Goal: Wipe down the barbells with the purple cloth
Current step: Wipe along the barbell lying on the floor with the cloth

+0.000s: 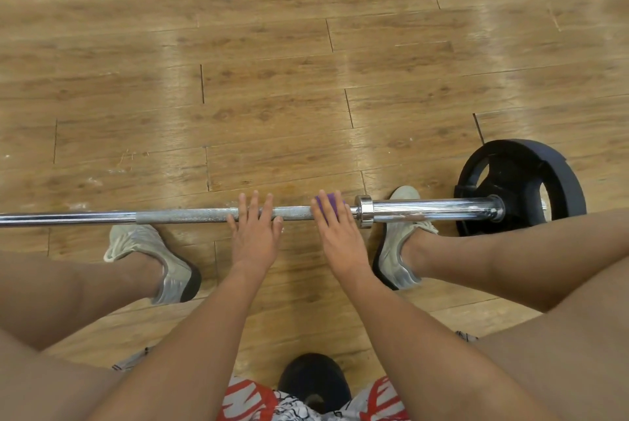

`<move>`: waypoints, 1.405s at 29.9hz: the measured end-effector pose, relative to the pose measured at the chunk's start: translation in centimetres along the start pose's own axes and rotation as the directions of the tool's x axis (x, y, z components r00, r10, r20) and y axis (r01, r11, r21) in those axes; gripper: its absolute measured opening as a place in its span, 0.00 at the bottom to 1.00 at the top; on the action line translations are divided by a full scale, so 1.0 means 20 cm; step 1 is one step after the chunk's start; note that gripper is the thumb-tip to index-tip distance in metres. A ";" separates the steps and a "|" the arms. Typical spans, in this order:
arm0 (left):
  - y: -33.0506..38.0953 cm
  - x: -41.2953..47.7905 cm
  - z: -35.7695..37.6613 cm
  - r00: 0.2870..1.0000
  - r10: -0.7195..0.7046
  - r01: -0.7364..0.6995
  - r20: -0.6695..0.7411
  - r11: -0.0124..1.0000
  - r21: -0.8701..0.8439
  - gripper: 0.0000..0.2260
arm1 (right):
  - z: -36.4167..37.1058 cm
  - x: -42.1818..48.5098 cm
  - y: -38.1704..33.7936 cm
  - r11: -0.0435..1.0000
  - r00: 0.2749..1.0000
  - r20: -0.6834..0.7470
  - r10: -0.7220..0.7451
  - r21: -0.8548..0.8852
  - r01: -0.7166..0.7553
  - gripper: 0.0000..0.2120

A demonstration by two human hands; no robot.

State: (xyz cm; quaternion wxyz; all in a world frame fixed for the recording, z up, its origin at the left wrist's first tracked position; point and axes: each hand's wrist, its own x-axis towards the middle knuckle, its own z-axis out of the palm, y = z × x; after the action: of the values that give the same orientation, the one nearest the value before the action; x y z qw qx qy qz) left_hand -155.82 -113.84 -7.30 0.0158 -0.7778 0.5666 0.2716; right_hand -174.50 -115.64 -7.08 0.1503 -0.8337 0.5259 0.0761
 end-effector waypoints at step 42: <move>0.18 0.46 -0.25 0.997 0.060 -0.062 0.048 0.997 0.039 0.25 | -0.22 0.36 0.08 0.901 0.967 -0.121 0.225 0.404 -0.160 0.40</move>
State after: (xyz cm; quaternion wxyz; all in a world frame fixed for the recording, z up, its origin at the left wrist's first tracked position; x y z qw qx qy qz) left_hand -155.05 -124.74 -6.15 0.0366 -0.7531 0.5949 0.2785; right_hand -172.94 -123.85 -5.17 0.2613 -0.7341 0.6210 -0.0847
